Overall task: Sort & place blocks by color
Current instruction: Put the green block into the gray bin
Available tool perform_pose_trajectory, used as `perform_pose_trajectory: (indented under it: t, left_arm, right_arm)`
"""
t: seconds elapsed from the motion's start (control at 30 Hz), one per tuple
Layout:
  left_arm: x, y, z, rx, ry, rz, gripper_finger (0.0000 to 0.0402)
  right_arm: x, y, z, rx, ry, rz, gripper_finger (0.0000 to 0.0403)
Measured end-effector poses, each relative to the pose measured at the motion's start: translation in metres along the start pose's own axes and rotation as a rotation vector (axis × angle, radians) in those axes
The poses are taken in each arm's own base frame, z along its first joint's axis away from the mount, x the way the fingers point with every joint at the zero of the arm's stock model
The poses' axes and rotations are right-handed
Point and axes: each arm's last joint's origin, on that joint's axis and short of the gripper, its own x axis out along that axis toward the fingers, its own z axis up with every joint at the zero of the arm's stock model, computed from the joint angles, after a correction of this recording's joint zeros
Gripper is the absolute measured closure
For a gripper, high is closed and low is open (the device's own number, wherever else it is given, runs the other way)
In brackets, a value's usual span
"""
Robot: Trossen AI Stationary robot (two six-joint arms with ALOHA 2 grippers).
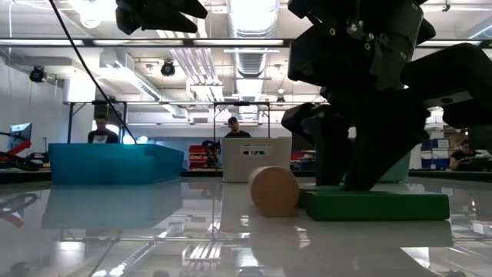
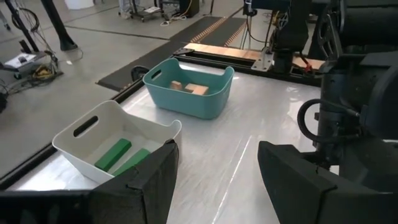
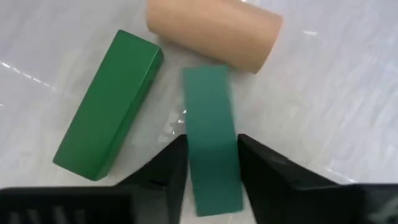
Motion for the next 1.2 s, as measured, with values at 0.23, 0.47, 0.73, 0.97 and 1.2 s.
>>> perform_pose_trajectory:
  t: [0.23,0.47,0.73,0.97,1.2]
  left_arm:
    - [0.0,0.002,0.001,0.075,-0.027,0.074,0.0196]
    - [-0.001,0.005,0.003,0.209,-0.046,0.159,0.0196]
    - [-0.004,0.008,0.001,0.297,-0.016,0.134,0.0196]
    - [-0.006,-0.001,-0.008,0.254,0.069,-0.16,0.0196]
    - [-0.013,-0.006,-0.021,0.15,0.192,-0.268,0.0196]
  right_arm:
    - [-0.005,-0.003,-0.001,0.007,0.015,0.002,0.0315]
    - [-0.035,-0.014,0.009,0.057,0.054,-0.021,0.0315]
    - [-0.094,-0.051,0.028,0.104,0.061,-0.151,0.0311]
    - [-0.144,-0.113,0.031,0.14,-0.025,-0.267,0.0309]
    - [-0.17,-0.184,0.014,0.206,-0.033,-0.385,0.0308]
